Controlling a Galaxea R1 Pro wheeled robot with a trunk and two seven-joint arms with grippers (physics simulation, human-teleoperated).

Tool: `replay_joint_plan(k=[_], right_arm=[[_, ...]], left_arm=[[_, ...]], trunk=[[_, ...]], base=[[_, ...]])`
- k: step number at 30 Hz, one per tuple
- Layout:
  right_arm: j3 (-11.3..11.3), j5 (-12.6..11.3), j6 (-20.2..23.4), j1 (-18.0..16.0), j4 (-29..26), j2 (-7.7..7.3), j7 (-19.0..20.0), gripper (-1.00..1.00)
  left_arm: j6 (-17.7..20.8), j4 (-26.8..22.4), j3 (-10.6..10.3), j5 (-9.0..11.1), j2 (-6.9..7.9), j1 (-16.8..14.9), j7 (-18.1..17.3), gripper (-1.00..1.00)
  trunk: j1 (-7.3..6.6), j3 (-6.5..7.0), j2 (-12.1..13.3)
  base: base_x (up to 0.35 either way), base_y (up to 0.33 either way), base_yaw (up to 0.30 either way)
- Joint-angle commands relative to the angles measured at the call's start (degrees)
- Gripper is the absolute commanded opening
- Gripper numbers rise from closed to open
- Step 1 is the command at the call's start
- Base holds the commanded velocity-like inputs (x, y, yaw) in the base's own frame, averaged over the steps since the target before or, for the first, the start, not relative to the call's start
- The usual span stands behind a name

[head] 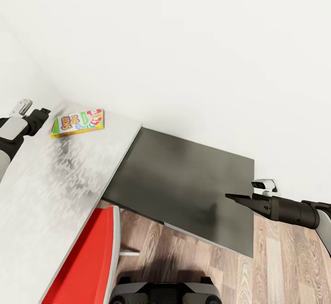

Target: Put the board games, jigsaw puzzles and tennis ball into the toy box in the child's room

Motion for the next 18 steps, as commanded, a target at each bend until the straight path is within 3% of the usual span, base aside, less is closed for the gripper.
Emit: replay_joint_plan(k=[1, 18], right_arm=[[0.0, 0.0, 0.2, 0.0, 0.0, -0.02, 0.1, 1.0], [0.0, 0.0, 0.2, 0.0, 0.0, -0.11, 0.1, 1.0]], left_arm=[[0.1, -0.1, -0.5, 0.5, 0.06, 0.0, 0.4, 1.0], [0.0, 1.4, -0.5, 0.5, 0.11, -1.0, 0.4, 1.0]], trunk=[[0.03, -0.17, -0.1], [0.03, -1.76, -0.1]], base=[[0.0, 0.0, 0.0], [0.0, 0.0, 0.0]])
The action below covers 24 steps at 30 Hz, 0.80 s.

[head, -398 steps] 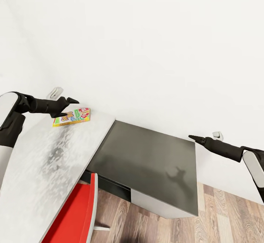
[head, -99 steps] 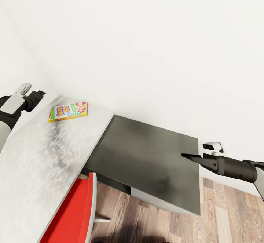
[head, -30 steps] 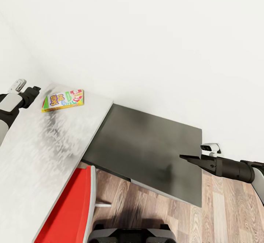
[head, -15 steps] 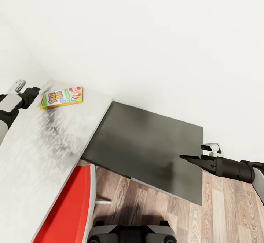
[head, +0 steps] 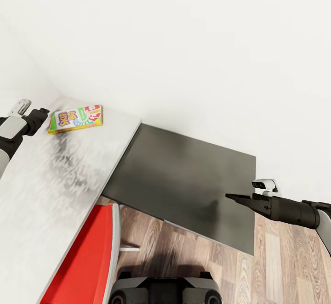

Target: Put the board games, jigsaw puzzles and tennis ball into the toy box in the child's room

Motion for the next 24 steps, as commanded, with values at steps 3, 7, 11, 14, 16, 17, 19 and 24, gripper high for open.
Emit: replay_joint_plan(k=[3, 7, 11, 14, 16, 17, 19, 24], right_arm=[[0.0, 0.0, 0.2, 0.0, 0.0, -0.02, 0.1, 1.0], [0.0, 0.0, 0.2, 0.0, 0.0, 0.0, 0.1, 1.0], [0.0, 0.0, 0.2, 0.0, 0.0, 0.04, 0.1, 1.0], [0.0, 0.0, 0.2, 0.0, 0.0, 0.06, 0.1, 1.0], [0.0, 0.0, 0.2, 0.0, 0.0, 0.05, 0.1, 1.0], [0.0, 0.0, 0.2, 0.0, 0.0, 0.03, 0.1, 1.0], [0.0, 0.0, 0.2, 0.0, 0.0, 0.02, 0.1, 1.0], [-0.1, 0.0, 0.2, 0.0, 0.0, -0.03, 0.1, 1.0]], left_arm=[[0.1, 0.0, -0.5, 0.5, 0.05, -0.1, 0.4, 1.0], [0.1, 0.0, -0.5, 0.5, 0.04, -0.2, 0.4, 1.0], [0.1, 0.0, -0.5, 0.5, 0.05, -0.2, 0.4, 1.0], [0.1, 0.0, -0.5, 0.5, 0.05, -0.2, 0.4, 1.0], [0.1, 0.0, -0.5, 0.5, 0.05, -0.2, 0.4, 1.0], [0.1, 0.0, -0.5, 0.5, 0.06, -0.2, 0.4, 1.0], [0.1, 0.0, -0.5, 0.5, 0.06, -0.2, 0.4, 1.0], [0.1, 0.0, -0.5, 0.5, 0.07, -0.2, 0.4, 1.0]], trunk=[[0.03, -0.36, -0.1], [0.03, -0.73, -0.1], [0.03, -1.11, -0.1], [0.03, -1.39, -0.1], [0.03, -1.58, -0.1], [0.03, -1.67, -0.1], [0.03, -1.86, -0.1], [0.03, -2.3, -0.1]], base=[[0.0, 0.0, 0.0], [0.0, 0.0, 0.0], [0.0, 0.0, 0.0], [0.0, 0.0, 0.0], [0.0, 0.0, 0.0], [0.0, 0.0, 0.0], [0.0, 0.0, 0.0], [0.0, 0.0, 0.0]])
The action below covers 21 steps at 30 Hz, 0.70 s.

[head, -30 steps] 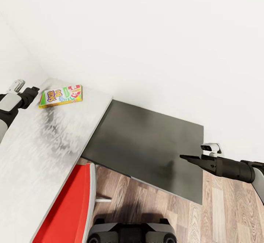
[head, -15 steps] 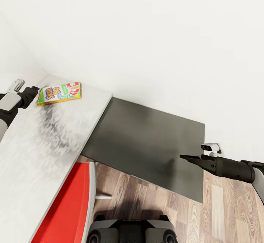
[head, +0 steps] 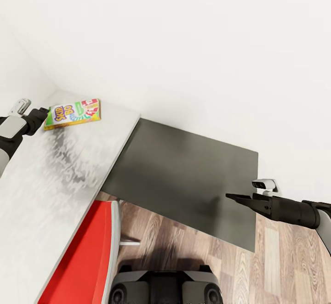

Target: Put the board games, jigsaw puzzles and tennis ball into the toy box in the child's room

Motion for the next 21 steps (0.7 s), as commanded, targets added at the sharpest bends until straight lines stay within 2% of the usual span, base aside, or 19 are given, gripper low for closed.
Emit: replay_joint_plan(k=[1, 12, 21], right_arm=[[0.0, 0.0, 0.2, 0.0, 0.0, -0.02, 0.1, 1.0], [-0.1, 0.0, 0.2, 0.0, 0.0, -0.02, 0.2, 1.0], [-0.2, 0.0, 0.2, 0.0, 0.0, 0.08, 0.1, 1.0]], left_arm=[[0.1, -0.1, -0.5, 0.5, 0.05, 0.0, 0.4, 1.0], [0.1, -0.1, -0.4, 0.5, 0.06, -0.1, 0.2, 1.0], [0.1, -0.1, -0.5, 0.5, -0.15, -1.5, 0.2, 1.0]], trunk=[[0.03, -0.15, -0.1], [0.03, -0.61, -0.1], [0.03, -0.71, -0.1]], base=[[0.0, 0.0, 0.0], [0.0, 0.0, 0.0], [0.0, 0.0, 0.0]])
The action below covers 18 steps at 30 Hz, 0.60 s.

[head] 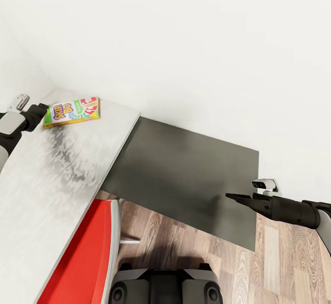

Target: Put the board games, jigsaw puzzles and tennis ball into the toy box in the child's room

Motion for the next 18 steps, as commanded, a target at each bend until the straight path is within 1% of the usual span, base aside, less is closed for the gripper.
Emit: replay_joint_plan(k=[1, 8, 11, 18], right_arm=[[0.0, 0.0, 0.2, 0.0, 0.0, 0.01, 0.1, 1.0], [-0.1, 0.0, 0.2, 0.0, 0.0, 0.08, 0.1, 1.0], [-0.1, 0.0, 0.2, 0.0, 0.0, 0.11, 0.1, 1.0], [0.0, 0.0, 0.2, 0.0, 0.0, 0.17, 0.1, 1.0]], left_arm=[[0.1, -0.1, -0.5, 0.5, -0.02, -0.4, 0.4, 1.0], [0.1, -0.1, -0.7, 0.0, -0.32, -1.8, 0.0, 1.0], [0.1, -0.1, -0.7, -0.7, -0.54, -3.3, -0.2, 1.0], [0.1, -0.1, -0.7, -1.2, -0.86, -5.1, -0.5, 1.0]], trunk=[[0.03, -0.09, -0.1], [0.03, -0.43, -0.1], [0.03, -0.65, -0.1], [0.03, -1.23, -0.1]], base=[[0.0, 0.0, 0.0], [0.0, 0.0, 0.0], [0.0, 0.0, 0.0], [0.0, 0.0, 0.0]])
